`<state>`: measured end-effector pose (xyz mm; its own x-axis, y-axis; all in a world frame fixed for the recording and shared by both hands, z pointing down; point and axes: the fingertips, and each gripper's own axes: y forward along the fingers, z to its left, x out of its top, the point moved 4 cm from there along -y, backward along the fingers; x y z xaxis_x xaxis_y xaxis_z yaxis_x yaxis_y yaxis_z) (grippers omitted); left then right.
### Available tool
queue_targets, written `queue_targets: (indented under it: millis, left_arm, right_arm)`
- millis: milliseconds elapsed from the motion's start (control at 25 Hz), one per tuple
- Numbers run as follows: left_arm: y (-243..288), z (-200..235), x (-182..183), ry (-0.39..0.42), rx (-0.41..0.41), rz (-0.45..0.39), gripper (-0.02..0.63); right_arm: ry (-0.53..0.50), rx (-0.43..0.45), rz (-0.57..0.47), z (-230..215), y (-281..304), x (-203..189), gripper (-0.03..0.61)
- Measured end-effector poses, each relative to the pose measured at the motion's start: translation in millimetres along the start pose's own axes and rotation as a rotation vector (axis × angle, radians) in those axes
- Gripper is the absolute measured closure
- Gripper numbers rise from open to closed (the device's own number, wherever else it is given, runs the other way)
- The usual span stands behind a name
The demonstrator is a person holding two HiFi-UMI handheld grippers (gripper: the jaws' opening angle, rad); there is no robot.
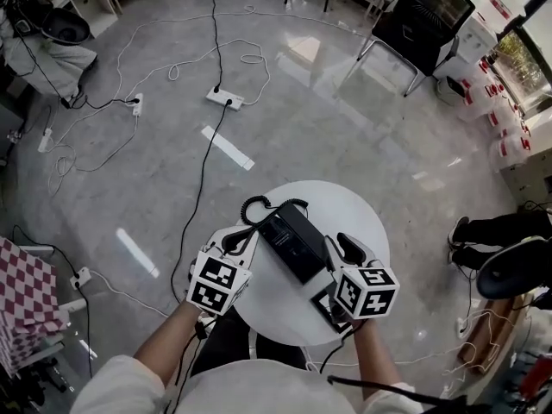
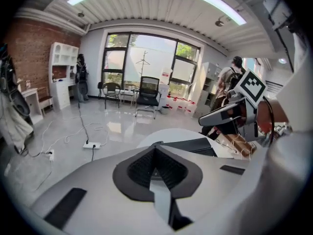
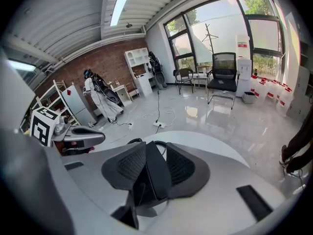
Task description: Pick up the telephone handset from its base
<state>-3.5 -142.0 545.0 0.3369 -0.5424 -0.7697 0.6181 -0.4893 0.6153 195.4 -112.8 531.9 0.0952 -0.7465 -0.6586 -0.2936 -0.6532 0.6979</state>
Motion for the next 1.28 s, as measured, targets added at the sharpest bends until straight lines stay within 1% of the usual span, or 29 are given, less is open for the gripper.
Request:
queue_targets:
  millis: [80, 160, 440, 560, 680, 800, 920, 1000, 1160, 1280]
  left_arm:
    - [12.1, -2.2, 7.4, 0.062, -0.040, 0.013, 0.606]
    - [23.6, -4.1, 14.1, 0.083, -0.069, 0.015, 0.606]
    - [55.1, -14.1, 19.6, 0.069, -0.135, 0.026, 0.606]
    - [63.1, -17.2, 14.6, 0.064, -0.145, 0.041, 0.606]
    - [66.2, -21.1, 10.1, 0.060, -0.148, 0.059, 0.606]
    - [67.5, -24.8, 6.1, 0.046, -0.147, 0.067, 0.606]
    - [67.0, -25.9, -1.7, 0.026, -0.140, 0.076, 0.606]
    - [64.7, -24.4, -7.4, 0.002, -0.131, 0.081, 0.606]
    - [59.3, -18.8, -17.6, -0.039, -0.107, 0.084, 0.606]
    - [56.4, -14.0, -23.2, -0.057, -0.091, 0.084, 0.606]
  right_arm:
    - [0.022, -0.001, 0.004, -2.4, 1.4, -5.8, 0.433]
    - [0.043, -0.002, 0.005, -4.4, 2.5, -11.0, 0.433]
    - [0.117, -0.009, -0.015, -13.9, 2.8, -18.7, 0.433]
    - [0.122, 0.008, -0.005, -17.6, 5.3, -21.1, 0.415]
    - [0.094, 0.047, 0.021, -20.8, 8.2, -20.8, 0.396]
    - [0.040, 0.112, 0.059, -21.2, 13.1, -16.8, 0.373]
    - [-0.031, 0.193, 0.116, -16.6, 22.6, -15.2, 0.349]
    - [-0.078, 0.238, 0.158, -11.8, 30.5, -14.6, 0.344]
    - [-0.152, 0.300, 0.236, -3.4, 46.7, -16.9, 0.334]
    - [-0.183, 0.342, 0.300, 0.2, 55.8, -23.1, 0.324]
